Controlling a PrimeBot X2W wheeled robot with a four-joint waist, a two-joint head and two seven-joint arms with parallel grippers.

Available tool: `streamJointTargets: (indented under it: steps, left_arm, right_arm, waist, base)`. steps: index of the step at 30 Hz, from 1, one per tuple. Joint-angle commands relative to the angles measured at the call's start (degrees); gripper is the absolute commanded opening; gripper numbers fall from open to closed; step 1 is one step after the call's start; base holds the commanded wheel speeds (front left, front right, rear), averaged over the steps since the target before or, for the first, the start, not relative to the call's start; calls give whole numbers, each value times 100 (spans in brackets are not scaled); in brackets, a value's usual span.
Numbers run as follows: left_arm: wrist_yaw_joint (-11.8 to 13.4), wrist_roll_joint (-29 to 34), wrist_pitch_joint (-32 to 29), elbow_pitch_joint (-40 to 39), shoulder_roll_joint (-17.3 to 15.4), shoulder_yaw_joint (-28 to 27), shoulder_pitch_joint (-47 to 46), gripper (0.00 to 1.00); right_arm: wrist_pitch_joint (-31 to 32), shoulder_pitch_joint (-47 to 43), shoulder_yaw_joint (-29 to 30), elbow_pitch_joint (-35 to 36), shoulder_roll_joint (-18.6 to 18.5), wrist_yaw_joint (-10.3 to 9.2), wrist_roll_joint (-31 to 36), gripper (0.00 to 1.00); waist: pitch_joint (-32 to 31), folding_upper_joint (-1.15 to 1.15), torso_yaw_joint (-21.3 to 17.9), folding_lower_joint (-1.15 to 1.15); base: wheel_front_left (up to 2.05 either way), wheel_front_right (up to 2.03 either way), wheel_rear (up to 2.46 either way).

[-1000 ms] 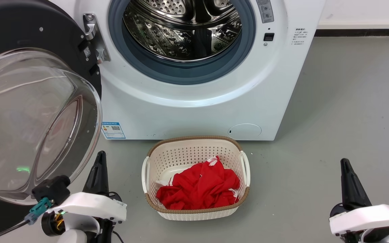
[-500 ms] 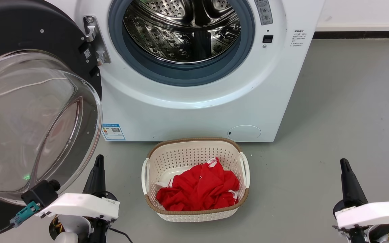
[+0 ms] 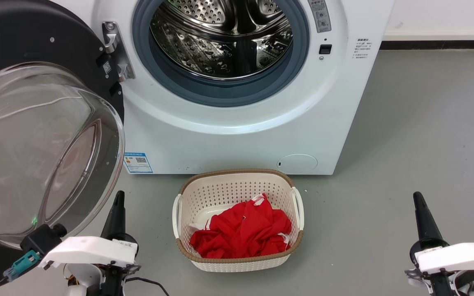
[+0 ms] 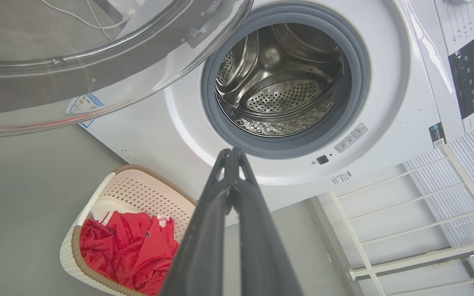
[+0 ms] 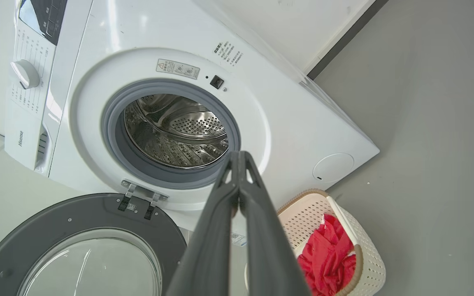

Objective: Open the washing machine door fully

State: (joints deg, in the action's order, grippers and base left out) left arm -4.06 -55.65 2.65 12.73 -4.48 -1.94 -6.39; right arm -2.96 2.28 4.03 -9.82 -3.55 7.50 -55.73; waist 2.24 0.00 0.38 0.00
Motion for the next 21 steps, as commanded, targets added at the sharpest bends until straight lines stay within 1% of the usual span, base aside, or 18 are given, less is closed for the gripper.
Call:
streamJointTargets:
  steps: [1, 21]
  left_arm:
    - [-58, -205, -54, -38, 12, -37, -50, 0]
    - [-162, -1370, -351, 21, 59, -184, -27, 0]
  right_arm:
    - [44, 136, 12, 16, -44, 0, -228, 0]
    - [310, 233, 49, -128, -43, -1, -1419, 0]
  waist:
    - [-6, 0, -1, 0]
    - [-60, 0, -11, 0]
  base:
    - [0, 0, 0]
    - [0, 0, 0]
